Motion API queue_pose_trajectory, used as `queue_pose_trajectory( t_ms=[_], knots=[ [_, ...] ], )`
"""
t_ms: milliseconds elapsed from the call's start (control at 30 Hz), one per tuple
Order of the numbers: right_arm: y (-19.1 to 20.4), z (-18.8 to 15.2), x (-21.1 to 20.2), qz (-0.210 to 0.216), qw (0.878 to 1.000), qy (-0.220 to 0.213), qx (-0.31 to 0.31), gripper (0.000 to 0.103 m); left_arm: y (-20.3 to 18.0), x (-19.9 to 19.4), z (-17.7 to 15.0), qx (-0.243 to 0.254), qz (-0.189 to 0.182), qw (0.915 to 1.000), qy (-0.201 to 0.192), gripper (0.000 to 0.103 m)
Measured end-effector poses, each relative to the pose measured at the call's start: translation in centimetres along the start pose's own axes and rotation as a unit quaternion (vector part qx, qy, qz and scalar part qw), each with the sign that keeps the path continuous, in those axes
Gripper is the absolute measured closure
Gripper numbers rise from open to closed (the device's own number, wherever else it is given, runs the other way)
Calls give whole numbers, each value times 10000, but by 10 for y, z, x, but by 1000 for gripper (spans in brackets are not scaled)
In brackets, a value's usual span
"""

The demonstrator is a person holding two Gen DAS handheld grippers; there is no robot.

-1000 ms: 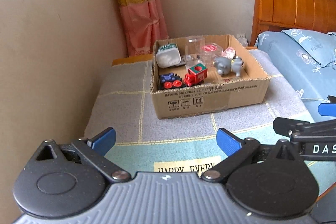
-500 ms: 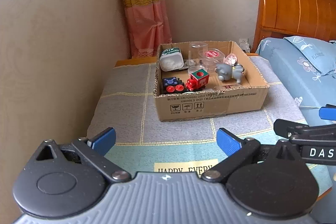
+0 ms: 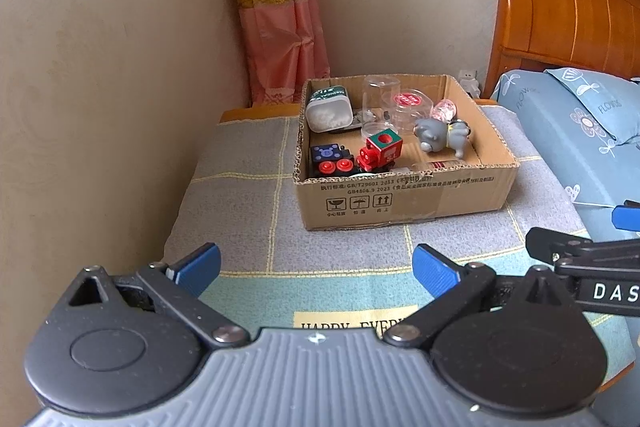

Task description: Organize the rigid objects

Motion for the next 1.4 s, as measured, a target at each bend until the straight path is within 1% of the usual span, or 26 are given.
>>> queue_pose_trajectory(
  t_ms=[1400],
  knots=[
    [-2, 2, 0, -17, 10000, -28, -9, 0, -3, -2, 1, -12, 5, 10000, 5, 2]
  ],
)
Point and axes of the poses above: each gripper's, at about its wrist camera, not at the fingertips, and x roughly the way its jaws point, y to its left, z to its top, the point moved 2 cm from there along x, roughly the way its jaws point, and after that the axes turned 15 degrees about -x, right-handed, at the moved point
